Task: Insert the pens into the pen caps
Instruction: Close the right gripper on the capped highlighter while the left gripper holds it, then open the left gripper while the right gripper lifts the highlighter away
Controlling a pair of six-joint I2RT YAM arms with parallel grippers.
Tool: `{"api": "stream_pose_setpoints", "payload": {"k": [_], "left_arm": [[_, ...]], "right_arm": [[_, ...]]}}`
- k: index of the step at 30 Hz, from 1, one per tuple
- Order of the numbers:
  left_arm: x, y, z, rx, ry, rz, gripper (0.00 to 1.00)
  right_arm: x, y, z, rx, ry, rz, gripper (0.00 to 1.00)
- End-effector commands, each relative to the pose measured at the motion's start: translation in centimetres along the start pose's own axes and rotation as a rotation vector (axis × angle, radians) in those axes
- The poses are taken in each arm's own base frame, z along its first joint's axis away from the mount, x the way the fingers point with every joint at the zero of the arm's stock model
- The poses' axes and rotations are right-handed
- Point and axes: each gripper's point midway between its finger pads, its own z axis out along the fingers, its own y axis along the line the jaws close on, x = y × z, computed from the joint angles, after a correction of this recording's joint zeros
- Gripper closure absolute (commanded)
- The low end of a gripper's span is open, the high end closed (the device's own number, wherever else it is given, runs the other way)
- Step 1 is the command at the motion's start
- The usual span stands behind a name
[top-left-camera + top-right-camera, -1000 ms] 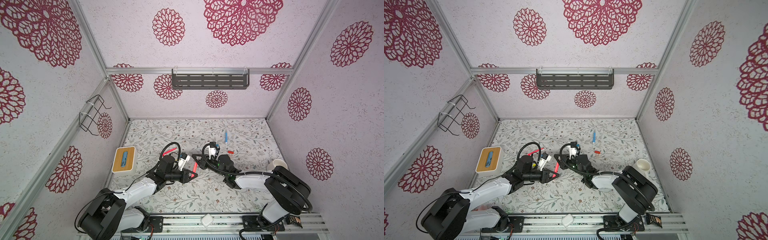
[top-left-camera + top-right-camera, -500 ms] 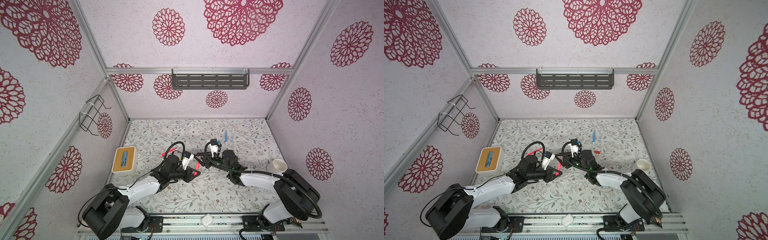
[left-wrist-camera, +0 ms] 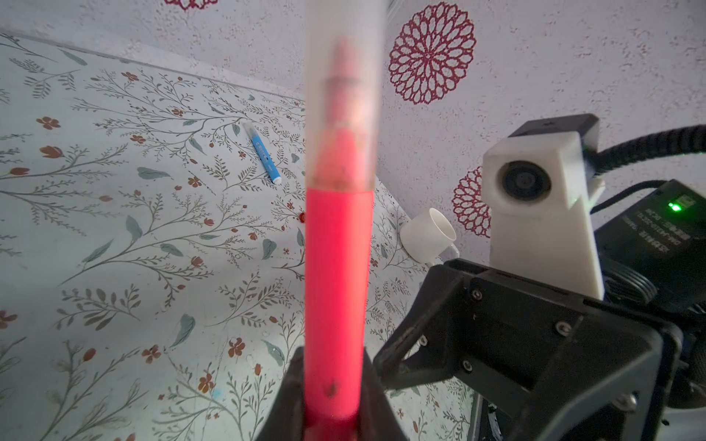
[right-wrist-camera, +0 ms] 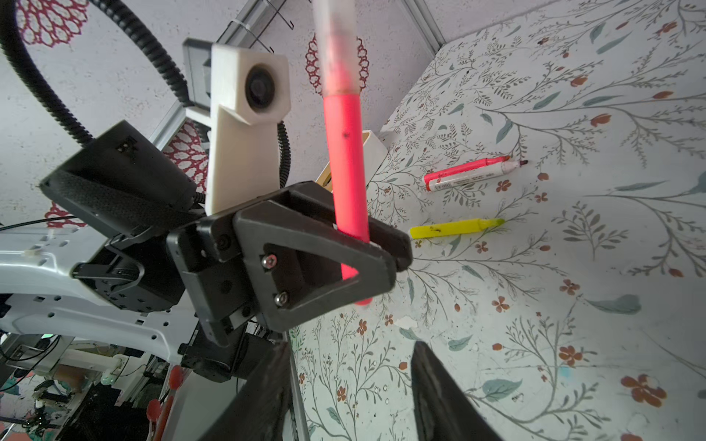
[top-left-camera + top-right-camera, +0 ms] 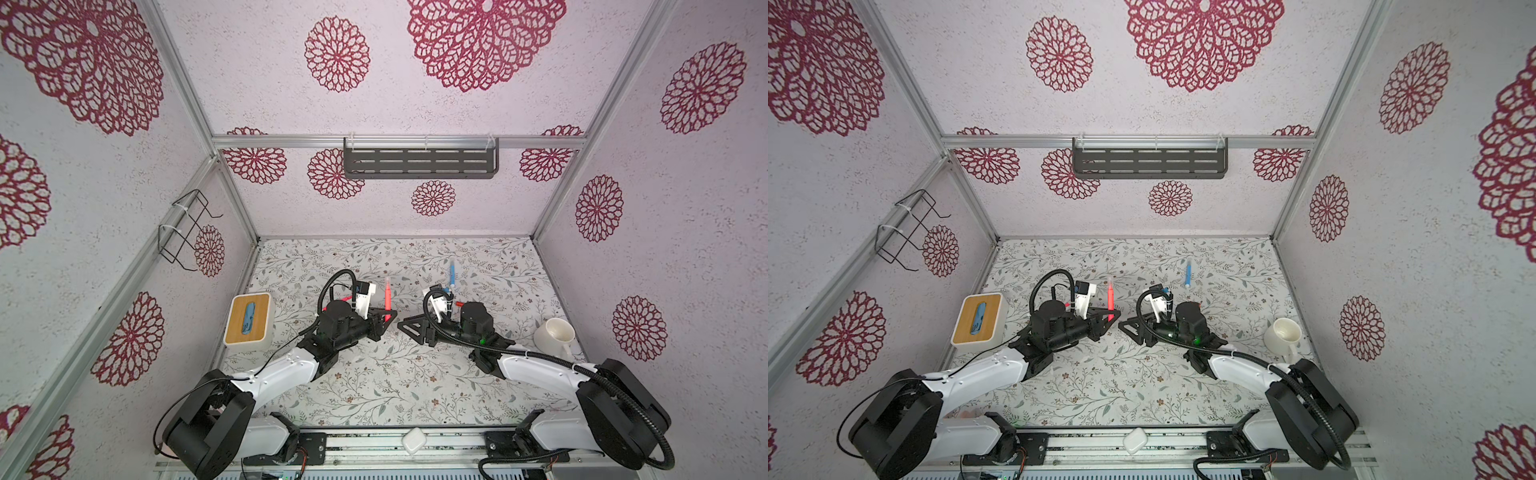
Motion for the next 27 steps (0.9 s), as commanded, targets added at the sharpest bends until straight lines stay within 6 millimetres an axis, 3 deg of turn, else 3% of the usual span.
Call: {"api": "stream_pose_setpoints", "payload": {"k": [1, 18, 27], "left_arm": [[-1.3, -1.1, -0.1, 0.031, -0.047, 0.021, 1.00], [-1.2, -1.6, -0.4, 0.021, -0.059, 0.033, 1.00], [-0.5, -2.4, 0.3, 0.016, -0.036, 0.054, 1.00]], "right_arm": [[-1.3, 1.4, -0.7, -0.035, -0.032, -0.056, 0.50], [-3.2, 1.1, -2.1, 0.007, -0.085, -0.081, 0.57], [-5.0, 1.9, -1.6, -0.003, -0.090, -0.108, 0.60]]}}
